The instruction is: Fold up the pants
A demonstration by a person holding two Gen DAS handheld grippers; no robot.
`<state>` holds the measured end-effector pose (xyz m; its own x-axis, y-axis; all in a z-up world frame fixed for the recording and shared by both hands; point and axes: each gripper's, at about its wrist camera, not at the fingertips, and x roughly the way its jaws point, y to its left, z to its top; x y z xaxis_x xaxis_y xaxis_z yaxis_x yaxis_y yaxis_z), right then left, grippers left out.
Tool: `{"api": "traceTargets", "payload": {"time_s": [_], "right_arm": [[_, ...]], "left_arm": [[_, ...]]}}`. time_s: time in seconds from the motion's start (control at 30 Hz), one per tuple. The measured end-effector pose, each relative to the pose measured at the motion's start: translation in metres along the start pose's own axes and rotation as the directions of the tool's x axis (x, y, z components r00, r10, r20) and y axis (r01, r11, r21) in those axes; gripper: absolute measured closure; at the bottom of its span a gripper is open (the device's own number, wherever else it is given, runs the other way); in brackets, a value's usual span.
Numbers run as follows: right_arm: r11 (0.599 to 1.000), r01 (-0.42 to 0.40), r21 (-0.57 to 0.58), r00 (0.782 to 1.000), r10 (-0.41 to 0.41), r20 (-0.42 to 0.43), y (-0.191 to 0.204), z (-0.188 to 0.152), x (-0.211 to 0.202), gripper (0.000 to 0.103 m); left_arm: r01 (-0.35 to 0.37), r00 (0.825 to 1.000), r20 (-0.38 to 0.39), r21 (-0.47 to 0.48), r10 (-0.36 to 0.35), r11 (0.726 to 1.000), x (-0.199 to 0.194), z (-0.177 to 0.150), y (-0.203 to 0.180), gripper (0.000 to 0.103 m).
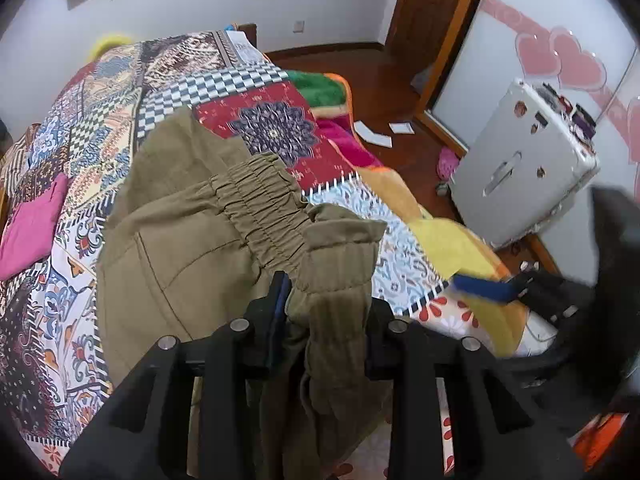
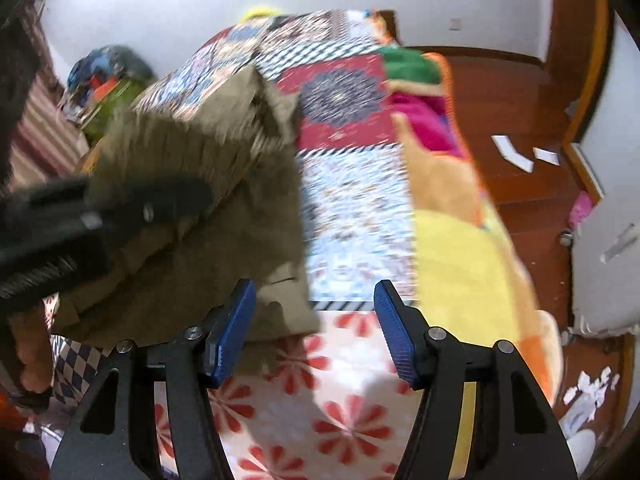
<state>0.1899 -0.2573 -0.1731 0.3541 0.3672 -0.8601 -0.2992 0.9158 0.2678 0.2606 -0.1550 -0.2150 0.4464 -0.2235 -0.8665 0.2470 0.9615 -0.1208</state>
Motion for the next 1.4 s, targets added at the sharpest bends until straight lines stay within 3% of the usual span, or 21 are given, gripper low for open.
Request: {"api": "traceTargets", "payload": {"time_s": [0.13, 0.27, 0.47, 0.67, 0.7, 0.77, 0.83, 0.93, 1.13, 1.23, 1.4], "right_arm": [[0.999, 0.024, 0.04, 0.999, -0.025, 0.021, -0.015, -0.002, -0.016, 0.045], [0.997, 0.047, 0.058, 0.998, -0.049, 0.029, -0.022, -0.002, -0.017, 0.045], [0.997, 0.042, 0.066, 0.998, -0.046, 0.051, -0.019, 0.004, -0.019, 0.045], [0.999, 0.032, 0.027, 0.995, -0.034, 0.089, 0.0, 0.014, -0.029, 0.045], [1.0, 0.02, 0.022, 0.995, -0.022, 0.098, 0.004, 0.017, -0.031, 0.045], [1.0, -0.002, 0.01, 0.993, 0.0, 0.115, 0.012, 0.021, -0.033, 0.041], [1.0, -0.011, -0.013, 0.992, 0.013, 0.124, 0.022, 0.024, -0.032, 0.038], [0.998, -0.001, -0.057, 0.994, 0.007, 0.107, 0.037, 0.024, -0.02, 0.037], [0.999, 0.011, -0.051, 1.0, -0.012, -0.022, 0.04, 0.01, 0.03, 0.037], [1.0, 0.011, -0.027, 0.998, -0.012, -0.056, 0.034, 0.003, 0.042, 0.032], [1.0, 0.027, -0.013, 0.998, -0.028, -0.056, 0.028, 0.005, 0.043, 0.024]], "left_arm": [[0.009, 1.0, -0.027, 0.02, -0.008, 1.0, 0.007, -0.007, -0.008, 0.062], [0.044, 0.998, -0.043, 0.012, -0.044, 0.999, 0.007, -0.013, -0.011, 0.044], [0.049, 0.999, -0.015, 0.039, -0.048, 0.998, -0.015, -0.02, -0.014, 0.041], [0.012, 0.994, 0.108, 0.014, -0.013, 1.0, -0.063, -0.018, 0.006, 0.031], [0.002, 0.992, 0.128, 0.012, -0.004, 1.0, -0.07, -0.018, 0.011, 0.026], [-0.033, 0.985, 0.167, -0.001, 0.033, 0.999, -0.079, -0.017, 0.026, 0.016], [-0.087, 0.978, 0.185, -0.026, 0.091, 0.996, -0.081, -0.016, 0.044, 0.014], [-0.132, 0.978, 0.157, -0.069, 0.141, 0.989, -0.072, -0.014, 0.076, 0.014], [-0.211, 0.969, 0.102, -0.122, 0.223, 0.97, -0.046, -0.013, 0.132, 0.014], [-0.19, 0.976, 0.075, -0.151, 0.203, 0.97, -0.03, -0.012, 0.155, 0.014], [-0.098, 0.995, -0.01, -0.217, 0.098, 0.971, 0.008, -0.008, 0.184, 0.014]]}}
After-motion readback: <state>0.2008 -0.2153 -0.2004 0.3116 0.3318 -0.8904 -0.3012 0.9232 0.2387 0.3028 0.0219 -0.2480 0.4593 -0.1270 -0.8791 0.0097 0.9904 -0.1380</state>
